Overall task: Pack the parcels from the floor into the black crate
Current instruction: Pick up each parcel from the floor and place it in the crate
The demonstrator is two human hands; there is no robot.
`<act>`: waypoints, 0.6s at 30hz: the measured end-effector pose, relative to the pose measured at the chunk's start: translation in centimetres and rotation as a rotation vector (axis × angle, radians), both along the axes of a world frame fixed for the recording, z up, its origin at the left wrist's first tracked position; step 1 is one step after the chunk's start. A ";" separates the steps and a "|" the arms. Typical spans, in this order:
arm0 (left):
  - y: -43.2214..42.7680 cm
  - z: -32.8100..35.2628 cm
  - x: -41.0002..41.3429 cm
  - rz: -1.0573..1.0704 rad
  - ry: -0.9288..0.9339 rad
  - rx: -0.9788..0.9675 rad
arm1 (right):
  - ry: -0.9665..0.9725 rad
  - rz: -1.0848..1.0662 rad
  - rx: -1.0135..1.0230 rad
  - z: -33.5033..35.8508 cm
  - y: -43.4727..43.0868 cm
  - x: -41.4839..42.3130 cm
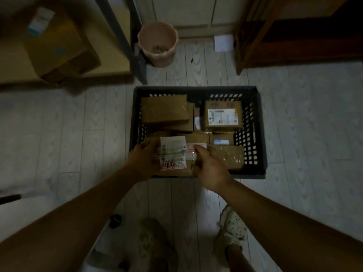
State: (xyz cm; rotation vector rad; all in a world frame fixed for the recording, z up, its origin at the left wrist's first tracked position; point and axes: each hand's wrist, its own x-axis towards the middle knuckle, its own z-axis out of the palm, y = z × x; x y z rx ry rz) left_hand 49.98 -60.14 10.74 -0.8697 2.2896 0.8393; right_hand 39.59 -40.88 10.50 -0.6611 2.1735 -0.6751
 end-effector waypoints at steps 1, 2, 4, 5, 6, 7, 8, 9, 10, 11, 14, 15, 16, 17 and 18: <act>-0.4 -1.8 0.0 -0.039 -0.033 -0.032 | -0.002 0.004 0.007 -1.6 -0.5 0.1; -0.7 -3.4 0.0 -0.069 -0.067 -0.061 | -0.002 0.006 0.017 -3.2 -0.9 0.2; -1.6 -6.4 -0.5 -0.040 -0.088 -0.084 | 0.013 -0.001 0.039 -6.0 -1.7 -0.2; -2.2 -7.8 -0.8 -0.037 -0.094 -0.084 | 0.022 -0.003 0.044 -7.2 -2.0 -0.4; -2.8 -8.9 -1.2 -0.086 -0.119 -0.084 | 0.030 0.002 0.044 -8.2 -2.4 -0.7; -3.4 -9.8 -1.5 -0.156 -0.155 -0.068 | 0.036 0.015 0.044 -9.1 -2.8 -0.9; -3.8 -10.5 -1.7 -0.190 -0.169 -0.031 | 0.039 0.023 0.046 -9.8 -3.0 -0.9; -4.1 -11.0 -1.7 -0.202 -0.169 -0.004 | 0.039 0.021 0.051 -10.3 -3.3 -1.0; -4.3 -11.5 -1.6 -0.219 -0.159 -0.008 | 0.032 0.014 0.058 -10.8 -3.4 -1.0; -4.4 -11.9 -1.3 -0.250 -0.158 -0.040 | 0.014 0.014 0.070 -11.2 -3.6 -0.9; -4.3 -12.8 -0.1 -0.278 -0.187 -0.118 | -0.015 0.070 0.100 -12.0 -3.8 -0.2; -4.5 -12.9 0.3 -0.278 -0.198 -0.143 | -0.006 0.088 0.098 -12.1 -3.9 0.0; -4.6 -13.0 0.6 -0.302 -0.198 -0.192 | 0.006 0.096 0.093 -12.2 -4.1 0.2; -4.6 -12.9 0.7 -0.350 -0.189 -0.270 | 0.016 0.095 0.091 -12.3 -4.1 0.4; -4.7 -13.0 0.7 -0.399 -0.171 -0.349 | 0.017 0.090 0.093 -12.4 -4.2 0.5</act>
